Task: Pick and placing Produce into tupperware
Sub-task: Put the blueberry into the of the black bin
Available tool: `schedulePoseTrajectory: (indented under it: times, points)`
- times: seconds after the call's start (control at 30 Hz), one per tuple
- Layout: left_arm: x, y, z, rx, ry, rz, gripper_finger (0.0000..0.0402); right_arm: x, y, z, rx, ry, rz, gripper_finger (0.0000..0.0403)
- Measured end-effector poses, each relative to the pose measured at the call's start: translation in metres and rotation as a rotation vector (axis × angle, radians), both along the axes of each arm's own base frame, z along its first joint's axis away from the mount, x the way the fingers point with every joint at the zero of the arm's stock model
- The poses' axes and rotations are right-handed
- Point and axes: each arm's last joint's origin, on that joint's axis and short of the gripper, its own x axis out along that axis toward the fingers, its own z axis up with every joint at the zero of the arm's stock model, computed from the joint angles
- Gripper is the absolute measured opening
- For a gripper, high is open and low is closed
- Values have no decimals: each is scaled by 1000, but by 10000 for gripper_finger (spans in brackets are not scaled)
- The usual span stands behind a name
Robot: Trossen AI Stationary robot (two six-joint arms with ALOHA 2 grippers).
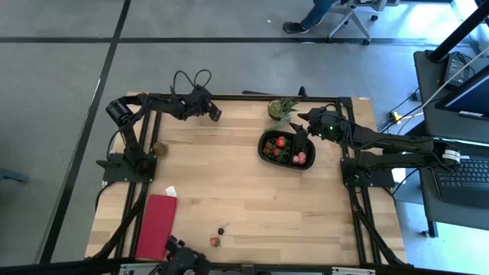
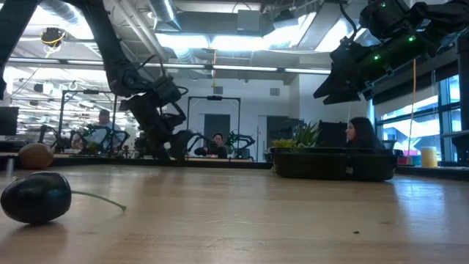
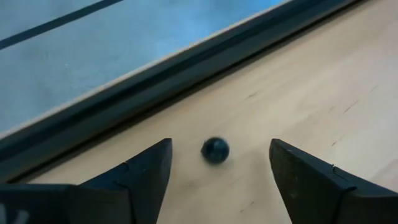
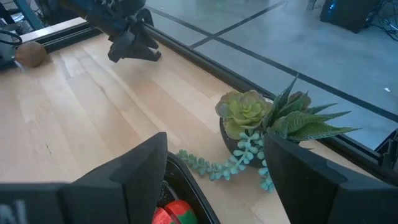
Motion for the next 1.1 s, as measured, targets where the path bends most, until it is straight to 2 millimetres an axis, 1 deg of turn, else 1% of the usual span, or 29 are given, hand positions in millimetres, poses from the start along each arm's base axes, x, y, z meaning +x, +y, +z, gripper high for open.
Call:
schedulePoseTrajectory:
  times: [0.17,0.3,0.4,0.53,1.1]
  points:
    - [3,4,5,-11,-26,-17,257,0,0,0,0,0,0,268]
    - [4,5,-3,-47,1,-18,256,0,0,0,0,0,0,268]
    - [7,8,1,-47,-1,-21,256,0,0,0,0,0,0,268]
    - [10,10,0,-66,15,-23,253,0,0,0,0,0,0,268]
    - [9,10,0,-91,42,-19,212,0,0,0,1,0,0,268]
